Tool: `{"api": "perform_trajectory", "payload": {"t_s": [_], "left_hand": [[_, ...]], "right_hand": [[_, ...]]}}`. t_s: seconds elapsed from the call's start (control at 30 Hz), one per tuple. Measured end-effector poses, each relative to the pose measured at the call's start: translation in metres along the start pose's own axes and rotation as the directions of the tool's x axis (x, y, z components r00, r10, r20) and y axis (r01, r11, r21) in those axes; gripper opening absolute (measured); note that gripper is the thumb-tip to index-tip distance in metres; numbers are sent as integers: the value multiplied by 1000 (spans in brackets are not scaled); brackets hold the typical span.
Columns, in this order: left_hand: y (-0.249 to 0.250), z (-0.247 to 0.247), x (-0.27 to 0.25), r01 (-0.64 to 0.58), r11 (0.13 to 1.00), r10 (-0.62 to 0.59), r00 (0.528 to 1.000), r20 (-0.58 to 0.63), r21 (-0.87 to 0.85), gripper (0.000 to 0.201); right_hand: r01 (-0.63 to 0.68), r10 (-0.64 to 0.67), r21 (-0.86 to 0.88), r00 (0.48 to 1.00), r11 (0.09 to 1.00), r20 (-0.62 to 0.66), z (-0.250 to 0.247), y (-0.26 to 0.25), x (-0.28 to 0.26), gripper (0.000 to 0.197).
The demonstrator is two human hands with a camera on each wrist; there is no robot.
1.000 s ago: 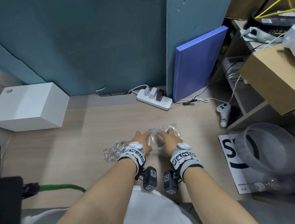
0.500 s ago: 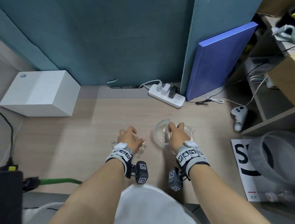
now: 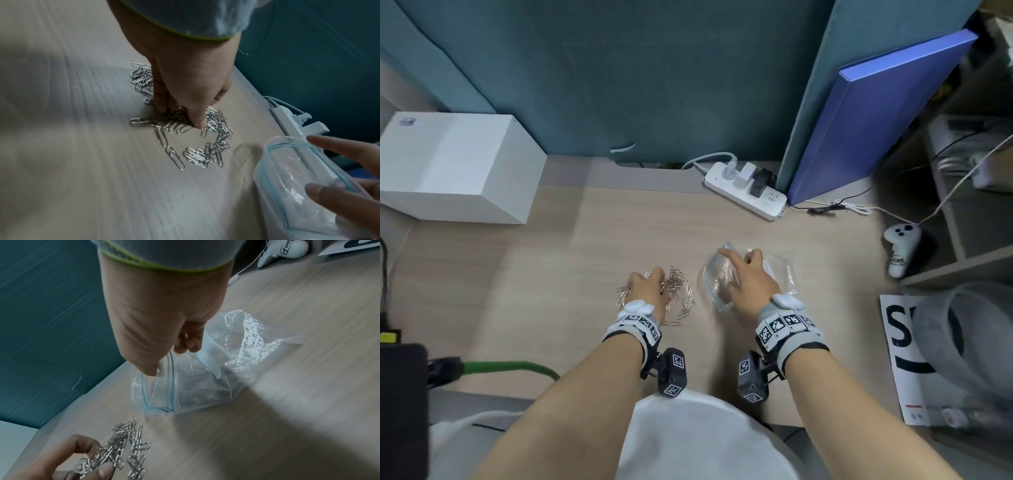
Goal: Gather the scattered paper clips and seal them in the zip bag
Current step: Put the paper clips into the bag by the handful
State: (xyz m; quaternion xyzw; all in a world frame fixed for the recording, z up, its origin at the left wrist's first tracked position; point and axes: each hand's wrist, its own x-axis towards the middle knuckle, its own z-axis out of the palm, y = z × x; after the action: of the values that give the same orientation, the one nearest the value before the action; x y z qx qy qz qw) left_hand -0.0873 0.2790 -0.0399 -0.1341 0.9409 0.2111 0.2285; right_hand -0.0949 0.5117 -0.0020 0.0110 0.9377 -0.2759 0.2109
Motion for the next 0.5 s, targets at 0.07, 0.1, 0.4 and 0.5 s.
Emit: {"api": "perform_trajectory", "payload": {"t_s": [0.07,0.1,0.4,0.5], "left_hand": [[-1,3,5,-26,999,26,1000,-6,20,20],[-2,3,7,-31,999,31,999,-9,33,19],[-4,-6,17,-42,996,40,999,18,84,10],[-1,-11,18,-54,997,53,998,14,60,7]], "right_hand": [[-4,4,15,1000,1000,-3,1,1,1,73],[-14,15,26,1000,1000,-10,0,1,1,74],[-93,104,202,994,975,-44,5,6,3,65],[-98,111,265,993,959,-36,8,9,4,59]]}}
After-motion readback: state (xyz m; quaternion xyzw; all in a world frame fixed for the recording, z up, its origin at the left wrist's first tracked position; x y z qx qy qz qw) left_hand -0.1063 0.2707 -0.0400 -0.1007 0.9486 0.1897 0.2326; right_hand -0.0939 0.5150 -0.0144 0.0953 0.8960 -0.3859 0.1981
